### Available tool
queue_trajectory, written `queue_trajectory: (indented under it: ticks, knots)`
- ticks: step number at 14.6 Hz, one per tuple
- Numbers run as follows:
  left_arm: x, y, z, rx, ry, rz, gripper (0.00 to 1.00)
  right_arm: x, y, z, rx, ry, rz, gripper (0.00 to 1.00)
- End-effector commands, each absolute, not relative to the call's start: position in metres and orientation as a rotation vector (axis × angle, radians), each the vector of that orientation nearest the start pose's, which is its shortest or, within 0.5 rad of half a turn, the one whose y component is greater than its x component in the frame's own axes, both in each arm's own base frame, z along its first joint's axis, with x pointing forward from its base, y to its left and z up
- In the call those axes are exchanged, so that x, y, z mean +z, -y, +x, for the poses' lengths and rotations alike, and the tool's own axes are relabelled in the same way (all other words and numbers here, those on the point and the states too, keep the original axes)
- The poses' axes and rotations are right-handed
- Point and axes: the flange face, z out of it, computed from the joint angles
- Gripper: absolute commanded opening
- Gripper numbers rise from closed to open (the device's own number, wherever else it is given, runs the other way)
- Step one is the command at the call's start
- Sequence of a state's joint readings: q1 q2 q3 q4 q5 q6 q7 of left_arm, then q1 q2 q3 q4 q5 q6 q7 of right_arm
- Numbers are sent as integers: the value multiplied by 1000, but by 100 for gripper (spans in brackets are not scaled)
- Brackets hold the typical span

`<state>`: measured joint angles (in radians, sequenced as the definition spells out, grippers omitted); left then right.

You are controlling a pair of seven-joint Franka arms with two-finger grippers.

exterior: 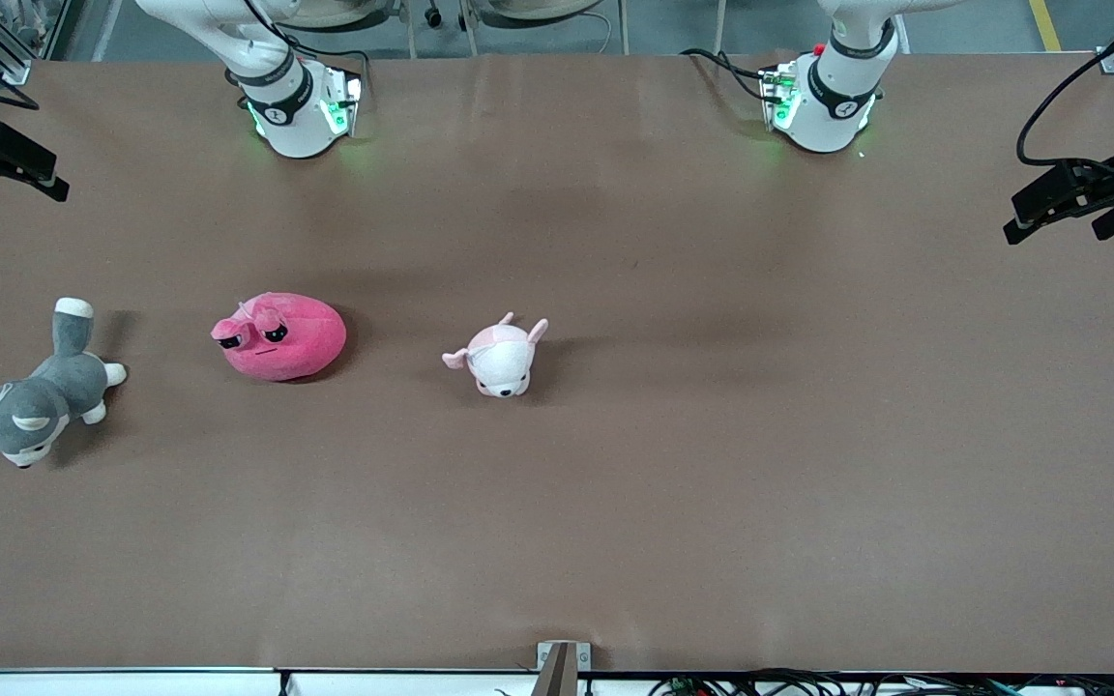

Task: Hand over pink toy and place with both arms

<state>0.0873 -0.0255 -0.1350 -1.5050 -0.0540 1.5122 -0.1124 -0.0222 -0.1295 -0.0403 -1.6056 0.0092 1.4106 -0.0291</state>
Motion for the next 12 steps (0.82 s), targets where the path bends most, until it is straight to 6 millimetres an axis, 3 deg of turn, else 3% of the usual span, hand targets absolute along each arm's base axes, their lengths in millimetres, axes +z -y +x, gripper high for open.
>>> queue_trajectory:
  ticks: [1, 12]
  knots:
    - [670, 33, 540, -51, 82, -3201, 100, 665, 29, 482, 75, -41, -3114, 100]
    - [669, 32, 540, -46, 90, -3203, 100, 665, 27, 480, 92, -28, -3123, 100]
